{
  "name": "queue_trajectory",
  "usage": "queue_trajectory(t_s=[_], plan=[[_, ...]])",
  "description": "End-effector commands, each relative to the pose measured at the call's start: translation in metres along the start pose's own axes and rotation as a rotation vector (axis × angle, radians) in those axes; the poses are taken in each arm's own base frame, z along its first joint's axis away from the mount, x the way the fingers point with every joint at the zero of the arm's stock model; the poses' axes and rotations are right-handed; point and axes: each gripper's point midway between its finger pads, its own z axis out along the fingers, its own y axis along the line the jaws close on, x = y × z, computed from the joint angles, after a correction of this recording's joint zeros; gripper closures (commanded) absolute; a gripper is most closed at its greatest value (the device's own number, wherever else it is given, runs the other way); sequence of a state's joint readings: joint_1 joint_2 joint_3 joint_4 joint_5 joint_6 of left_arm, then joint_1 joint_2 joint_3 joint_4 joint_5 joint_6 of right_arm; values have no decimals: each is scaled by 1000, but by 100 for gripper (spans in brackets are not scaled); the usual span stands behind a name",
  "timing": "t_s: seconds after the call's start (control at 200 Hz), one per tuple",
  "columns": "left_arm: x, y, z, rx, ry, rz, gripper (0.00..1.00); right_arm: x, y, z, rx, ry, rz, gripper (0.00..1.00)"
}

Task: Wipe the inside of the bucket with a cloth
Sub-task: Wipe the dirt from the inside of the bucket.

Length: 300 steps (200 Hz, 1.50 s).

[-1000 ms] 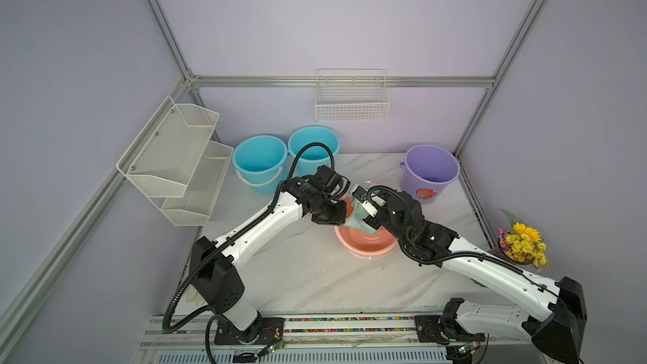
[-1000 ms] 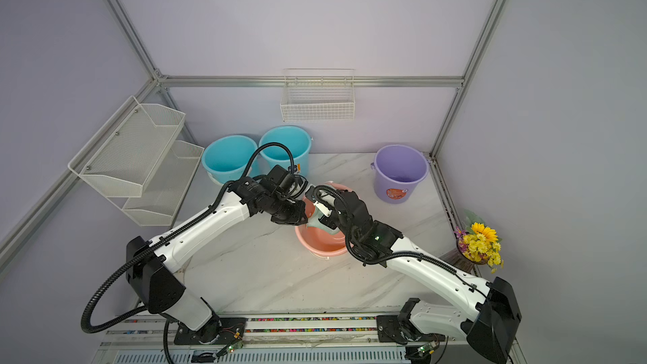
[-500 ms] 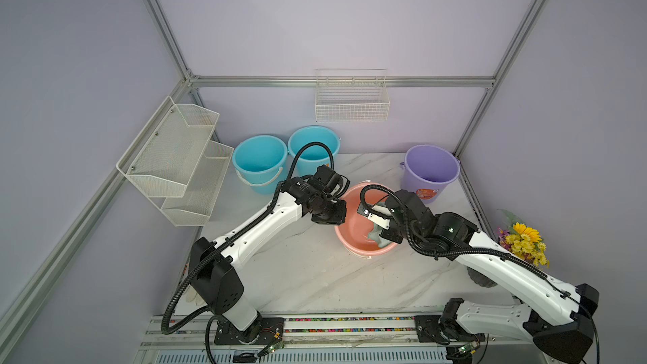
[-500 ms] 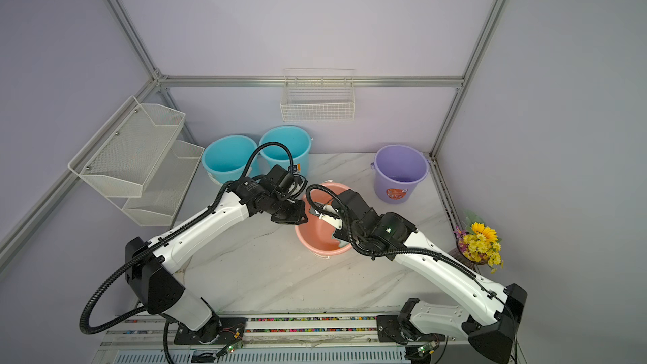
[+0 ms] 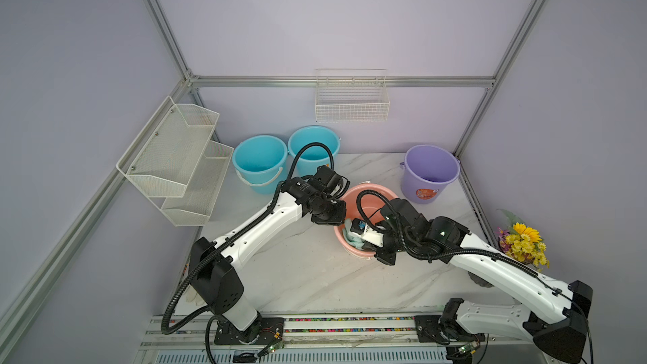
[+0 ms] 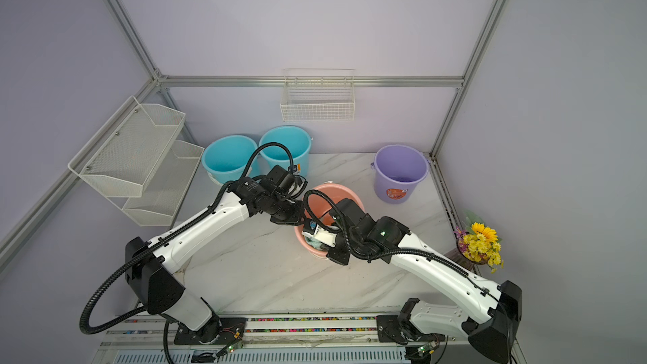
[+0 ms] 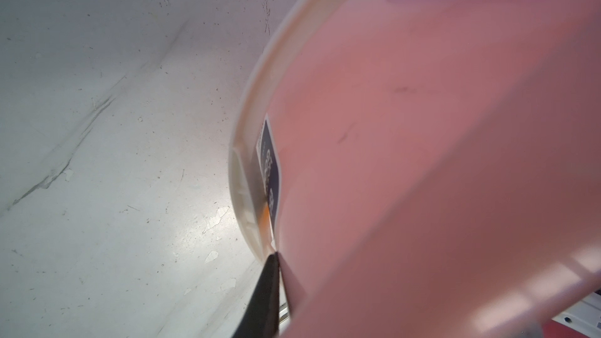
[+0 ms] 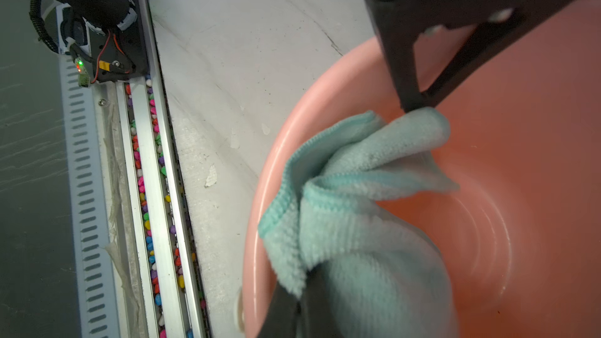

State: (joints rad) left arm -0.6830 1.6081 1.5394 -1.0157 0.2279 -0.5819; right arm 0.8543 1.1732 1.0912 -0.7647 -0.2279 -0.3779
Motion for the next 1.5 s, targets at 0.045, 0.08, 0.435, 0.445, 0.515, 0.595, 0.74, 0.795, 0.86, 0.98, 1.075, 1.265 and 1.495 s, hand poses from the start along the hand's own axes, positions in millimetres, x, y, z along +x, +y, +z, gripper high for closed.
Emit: queue_trajectory(t_s=[0.045,0.08,0.435,0.445,0.515,0.595,0.74,0.795,0.86,0.98,1.075,1.265,1.495], plan=[[-11,-17,-25,67,-87,43,100,-75,-16,-5,62,-400,46,100],[-10,-17,-25,72,-81,45,100,-80,-23,-5,103,-423,40,100],[-3,-15,-20,72,-53,49,100,-111,-111,-36,649,-413,-143,100],[-3,-15,-20,72,-53,50,100,-110,-113,-37,663,-408,-144,100],[-4,-16,-21,72,-59,50,100,-108,-125,-42,746,-362,-168,100],[-5,-16,-23,71,-63,48,100,-99,-139,-48,835,-273,-177,100],[-4,-14,-22,64,-62,47,100,-76,-149,-65,928,-118,-194,100],[-5,-14,-21,62,-62,46,100,-66,-150,-71,944,-61,-204,100],[-7,-14,-21,60,-66,51,100,-57,-149,-76,940,1,-211,100],[-9,-14,-21,51,-66,52,100,-34,-140,-80,876,125,-228,100],[-9,-13,-22,44,-71,53,100,-18,-128,-84,799,199,-218,100],[-10,-12,-22,40,-75,48,100,14,-97,-84,595,340,-192,100],[-13,-13,-27,37,-93,46,100,29,-37,-63,241,336,-80,100]])
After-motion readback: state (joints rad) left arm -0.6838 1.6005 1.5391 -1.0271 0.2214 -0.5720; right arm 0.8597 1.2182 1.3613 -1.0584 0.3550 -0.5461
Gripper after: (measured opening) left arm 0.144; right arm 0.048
